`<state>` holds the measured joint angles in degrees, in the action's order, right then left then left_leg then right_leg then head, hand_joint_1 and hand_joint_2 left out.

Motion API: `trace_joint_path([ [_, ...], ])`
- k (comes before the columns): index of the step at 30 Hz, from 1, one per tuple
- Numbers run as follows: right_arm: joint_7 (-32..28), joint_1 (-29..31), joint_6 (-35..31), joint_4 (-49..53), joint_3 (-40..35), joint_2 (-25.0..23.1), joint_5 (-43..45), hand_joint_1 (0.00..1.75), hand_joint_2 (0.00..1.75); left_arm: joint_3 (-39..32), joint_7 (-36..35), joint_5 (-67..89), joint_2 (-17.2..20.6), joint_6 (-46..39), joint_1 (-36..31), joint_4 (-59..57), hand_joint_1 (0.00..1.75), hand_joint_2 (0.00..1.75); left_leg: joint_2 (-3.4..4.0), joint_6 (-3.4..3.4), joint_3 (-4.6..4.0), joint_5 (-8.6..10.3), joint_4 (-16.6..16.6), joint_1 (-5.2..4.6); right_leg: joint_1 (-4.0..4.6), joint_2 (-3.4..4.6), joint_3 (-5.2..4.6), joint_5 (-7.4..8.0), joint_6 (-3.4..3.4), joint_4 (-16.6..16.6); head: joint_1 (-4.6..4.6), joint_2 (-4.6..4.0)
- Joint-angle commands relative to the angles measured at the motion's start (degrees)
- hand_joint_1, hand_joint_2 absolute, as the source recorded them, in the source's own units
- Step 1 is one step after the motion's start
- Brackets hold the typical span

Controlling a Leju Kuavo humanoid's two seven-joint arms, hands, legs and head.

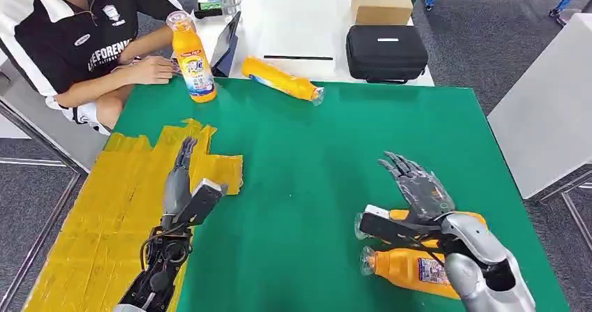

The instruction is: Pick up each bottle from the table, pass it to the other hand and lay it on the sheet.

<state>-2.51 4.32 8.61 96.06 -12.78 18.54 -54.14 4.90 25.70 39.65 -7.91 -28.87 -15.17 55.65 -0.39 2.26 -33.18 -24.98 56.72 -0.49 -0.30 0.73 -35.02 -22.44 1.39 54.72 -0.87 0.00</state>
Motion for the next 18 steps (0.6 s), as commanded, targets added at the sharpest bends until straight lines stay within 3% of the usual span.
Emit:
trace_joint_path([
  [1, 0.21, 3.97, 4.71, -2.55, 1.9, 5.56, 2.05, 0.0, 1.75, -0.62, -0.23, -0.69, -0.03, 0.94, -2.29, -1.76, 0.0, 1.75, 0.05, -0.12, 0.19, -0.12, 0.02, 0.02, 0.02, -0.03, 0.18, -0.11, -0.02, 0.02, 0.0, 0.0],
  [9, -2.92, 9.47, 11.81, -9.53, 2.29, 12.38, 7.5, 0.0, 1.75, 0.02, 0.13, -4.22, 0.78, 1.02, -4.2, -2.96, 0.0, 1.75, 0.08, -0.12, 0.23, -0.13, 0.06, 0.02, 0.02, 0.01, 0.22, -0.09, 0.01, 0.03, -0.02, 0.0],
  [18, -2.49, 9.83, 12.83, -11.08, 2.65, 13.31, 8.99, 0.0, 1.75, 0.33, 0.08, -5.09, 0.8, 1.16, -4.37, -3.02, 0.0, 1.75, 0.07, -0.09, 0.25, -0.09, -0.02, 0.0, 0.0, 0.02, 0.24, -0.06, -0.01, -0.05, -0.02, 0.0],
])
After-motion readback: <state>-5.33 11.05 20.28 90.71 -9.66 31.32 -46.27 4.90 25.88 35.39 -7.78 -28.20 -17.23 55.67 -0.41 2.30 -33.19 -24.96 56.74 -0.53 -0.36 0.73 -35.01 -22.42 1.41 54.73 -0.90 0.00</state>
